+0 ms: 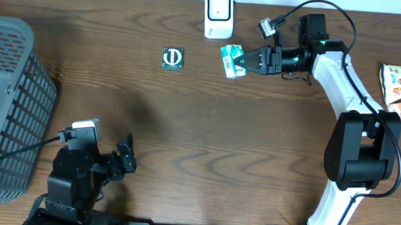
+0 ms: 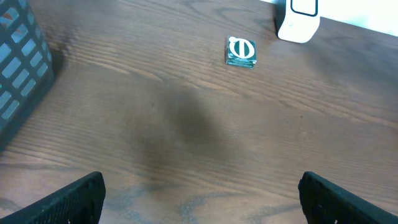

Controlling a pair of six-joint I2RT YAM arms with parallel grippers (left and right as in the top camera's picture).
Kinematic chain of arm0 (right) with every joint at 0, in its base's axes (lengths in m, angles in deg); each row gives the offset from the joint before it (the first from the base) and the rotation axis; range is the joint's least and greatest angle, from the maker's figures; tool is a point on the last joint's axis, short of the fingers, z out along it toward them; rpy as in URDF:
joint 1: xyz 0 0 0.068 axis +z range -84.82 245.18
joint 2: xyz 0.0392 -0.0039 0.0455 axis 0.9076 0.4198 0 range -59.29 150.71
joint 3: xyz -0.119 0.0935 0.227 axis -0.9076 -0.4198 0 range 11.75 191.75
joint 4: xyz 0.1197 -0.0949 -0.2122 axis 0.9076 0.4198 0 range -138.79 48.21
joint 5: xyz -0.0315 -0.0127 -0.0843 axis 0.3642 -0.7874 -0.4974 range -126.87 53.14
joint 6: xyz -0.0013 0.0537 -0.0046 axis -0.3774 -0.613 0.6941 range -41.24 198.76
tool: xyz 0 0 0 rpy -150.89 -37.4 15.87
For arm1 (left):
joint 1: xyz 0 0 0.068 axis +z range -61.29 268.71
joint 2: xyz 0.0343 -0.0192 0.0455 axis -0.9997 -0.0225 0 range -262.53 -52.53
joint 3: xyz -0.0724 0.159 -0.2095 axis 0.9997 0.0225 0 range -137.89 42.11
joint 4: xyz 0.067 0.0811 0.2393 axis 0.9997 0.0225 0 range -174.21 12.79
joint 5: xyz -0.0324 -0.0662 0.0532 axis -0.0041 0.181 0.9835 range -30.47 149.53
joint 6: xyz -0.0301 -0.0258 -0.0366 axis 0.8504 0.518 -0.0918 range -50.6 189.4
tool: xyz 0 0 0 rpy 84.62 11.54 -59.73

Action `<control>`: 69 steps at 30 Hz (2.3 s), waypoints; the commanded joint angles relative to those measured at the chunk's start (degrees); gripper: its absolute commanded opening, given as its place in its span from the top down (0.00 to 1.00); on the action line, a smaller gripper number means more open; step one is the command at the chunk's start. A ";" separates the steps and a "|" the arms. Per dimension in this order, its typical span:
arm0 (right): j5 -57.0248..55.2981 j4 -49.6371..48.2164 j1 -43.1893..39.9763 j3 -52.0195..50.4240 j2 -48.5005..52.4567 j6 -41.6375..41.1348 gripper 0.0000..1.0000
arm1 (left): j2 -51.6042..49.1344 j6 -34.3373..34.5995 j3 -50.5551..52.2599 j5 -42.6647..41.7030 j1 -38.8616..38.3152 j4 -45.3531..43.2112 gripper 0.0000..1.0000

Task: Scan the item barcode
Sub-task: 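Hold the teal tissue pack right of the scanner and rotate it, then hold the teal tissue pack in front of the scanner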

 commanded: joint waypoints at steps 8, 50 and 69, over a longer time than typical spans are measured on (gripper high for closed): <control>0.00 0.04 1.49 -0.15 -0.76 1.16 0.99 | 0.07 0.31 0.07 0.74 0.02 -0.09 0.02; -58.71 8.20 11.30 -0.15 -0.76 -6.62 0.99 | 0.09 0.31 0.07 0.74 0.02 -0.09 0.02; -109.57 -30.71 24.85 0.79 -0.44 13.25 0.99 | 0.09 0.31 0.07 0.74 0.02 -0.09 0.02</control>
